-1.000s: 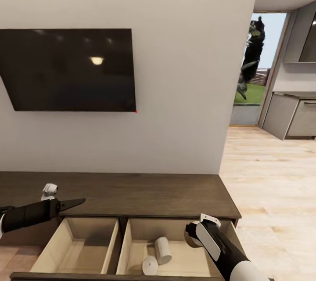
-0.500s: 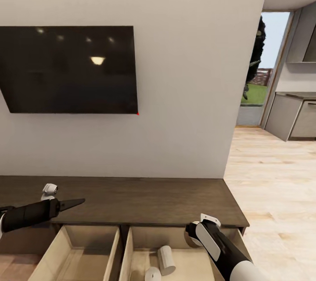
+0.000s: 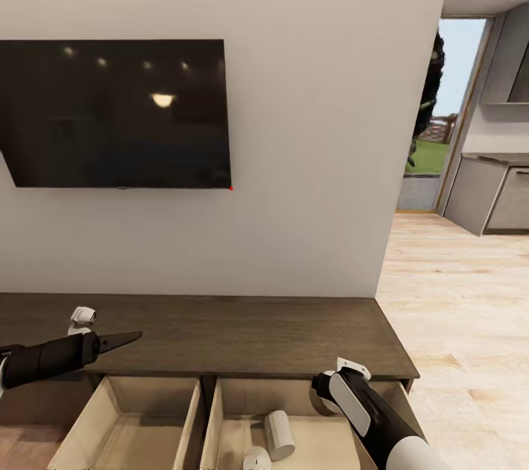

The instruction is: Place each of the two pumpkins and all three candles from the living room inside a cabinet in the living room (use any cabinet), then make sure every cabinet is closed, and position the cauldron so it is next to a table in the living room.

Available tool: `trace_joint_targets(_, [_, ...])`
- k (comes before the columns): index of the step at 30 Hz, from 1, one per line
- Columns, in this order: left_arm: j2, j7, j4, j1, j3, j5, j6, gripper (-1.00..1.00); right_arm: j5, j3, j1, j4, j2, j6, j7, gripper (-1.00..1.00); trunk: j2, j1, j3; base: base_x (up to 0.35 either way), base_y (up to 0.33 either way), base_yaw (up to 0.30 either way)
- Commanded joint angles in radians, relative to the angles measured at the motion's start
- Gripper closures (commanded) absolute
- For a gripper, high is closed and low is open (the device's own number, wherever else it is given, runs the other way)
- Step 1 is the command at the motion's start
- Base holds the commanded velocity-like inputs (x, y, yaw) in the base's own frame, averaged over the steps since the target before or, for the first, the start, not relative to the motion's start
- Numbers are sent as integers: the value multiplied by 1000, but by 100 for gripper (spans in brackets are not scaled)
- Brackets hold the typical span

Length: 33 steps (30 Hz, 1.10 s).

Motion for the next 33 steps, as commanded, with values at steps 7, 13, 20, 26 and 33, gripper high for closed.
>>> trace_joint_targets(7, [0, 0, -1, 0, 0, 1, 0, -100, -1, -6, -3, 1, -2, 42, -1, 100, -49, 27, -22, -15, 0, 0])
trace_joint_targets(13, [0, 0, -2, 0, 1, 1, 0, -100, 0, -9, -3, 0, -1, 54, 0, 100, -91, 50, -41, -115, 0, 0])
trace_joint_targets(20, [1, -1, -2, 0, 0, 4, 0, -100, 2, -9, -2, -2, -2, 52, 0, 100, -119, 65, -53, -38, 0, 0])
trace_joint_targets(26, [2, -44, -2, 0, 1, -2, 0, -100, 1, -9, -2, -2, -1, 51, 0, 100, -119, 65, -53, -9, 0, 0])
trace_joint_targets(33, [2, -46, -2, 0, 1, -3, 0, -100, 2, -8, -2, -2, -1, 47, 0, 100, -133, 73, -60, 0, 0, 0])
